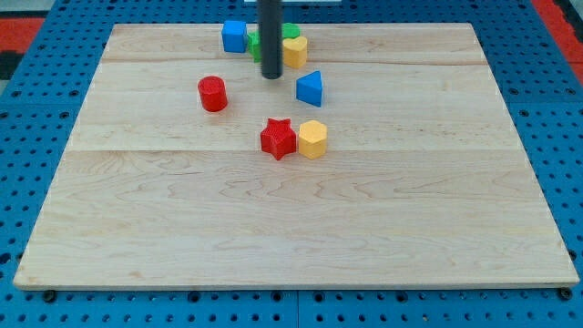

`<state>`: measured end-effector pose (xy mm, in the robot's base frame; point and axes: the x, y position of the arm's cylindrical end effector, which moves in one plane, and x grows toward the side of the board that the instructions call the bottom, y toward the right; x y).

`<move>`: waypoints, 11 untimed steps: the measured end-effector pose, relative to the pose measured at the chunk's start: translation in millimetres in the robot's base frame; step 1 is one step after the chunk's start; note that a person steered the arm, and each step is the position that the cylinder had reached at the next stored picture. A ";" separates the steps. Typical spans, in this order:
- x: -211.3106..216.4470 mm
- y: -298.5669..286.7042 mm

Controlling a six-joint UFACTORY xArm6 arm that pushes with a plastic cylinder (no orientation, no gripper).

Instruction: Slide the blue cube towards the left side of the blue triangle

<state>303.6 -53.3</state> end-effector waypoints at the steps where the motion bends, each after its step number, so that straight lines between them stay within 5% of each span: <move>1: -27.3 -72.3; 3: -110.9 -118.6; 4: -112.1 -95.6; 9: -102.9 -37.4; 11: -35.7 -36.4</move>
